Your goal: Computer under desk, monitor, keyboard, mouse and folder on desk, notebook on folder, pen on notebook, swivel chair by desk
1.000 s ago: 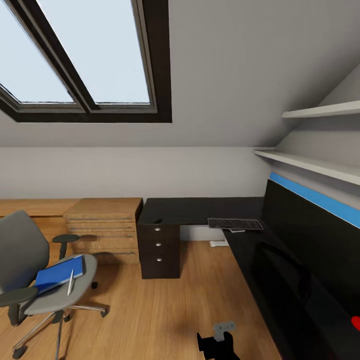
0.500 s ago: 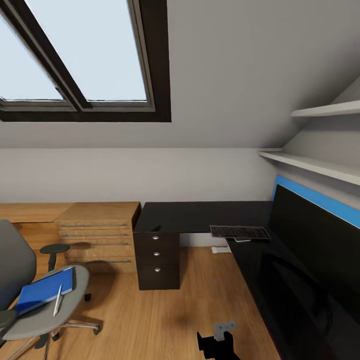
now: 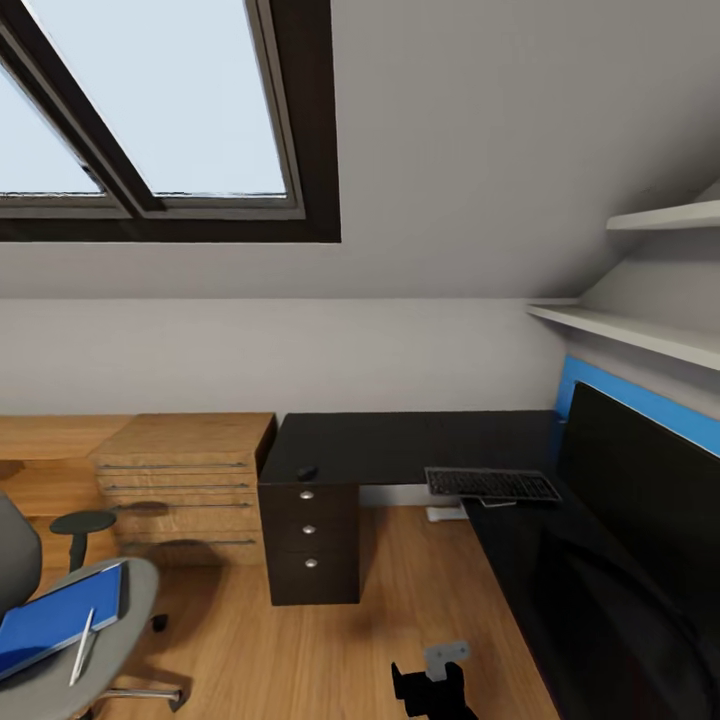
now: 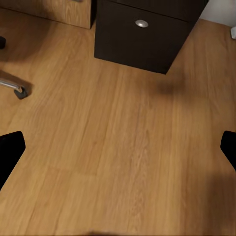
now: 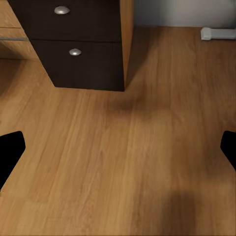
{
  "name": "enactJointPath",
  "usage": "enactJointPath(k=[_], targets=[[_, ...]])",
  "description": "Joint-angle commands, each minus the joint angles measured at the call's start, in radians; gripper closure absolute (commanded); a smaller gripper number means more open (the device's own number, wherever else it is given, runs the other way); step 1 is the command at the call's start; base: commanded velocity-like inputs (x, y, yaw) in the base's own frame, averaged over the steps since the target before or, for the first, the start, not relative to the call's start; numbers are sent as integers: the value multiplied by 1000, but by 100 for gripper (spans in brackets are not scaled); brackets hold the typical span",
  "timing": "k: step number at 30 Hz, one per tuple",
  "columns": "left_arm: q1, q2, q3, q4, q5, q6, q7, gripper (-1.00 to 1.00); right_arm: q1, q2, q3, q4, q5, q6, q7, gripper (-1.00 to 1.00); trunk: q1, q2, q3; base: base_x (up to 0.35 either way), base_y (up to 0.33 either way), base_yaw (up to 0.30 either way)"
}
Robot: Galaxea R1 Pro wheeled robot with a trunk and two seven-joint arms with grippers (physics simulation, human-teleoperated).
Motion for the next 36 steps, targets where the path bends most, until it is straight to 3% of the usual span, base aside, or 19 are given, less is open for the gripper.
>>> enactJointPath(k=[1, 14, 27, 36], targets=[[0, -1, 3, 1, 2, -3, -1, -100, -1, 2, 9, 2, -7, -6, -1, -100, 1, -1, -1, 336, 0, 0], [-1, 0, 3, 1, 2, -2, -1, -100, -1, 2, 7, 2, -6, -11, -1, -100, 1, -1, -10, 329, 1, 0], [0, 1, 2, 1, 2, -2, -1, -100, -1, 2, 7, 2, -6, -12, -1, -100, 1, -1, -6, 44, 77, -46], [0, 1, 3, 1, 2, -3, -1, -100, -1, 2, 7, 2, -6, -12, -1, -100, 1, -1, -5, 275, 2, -3]])
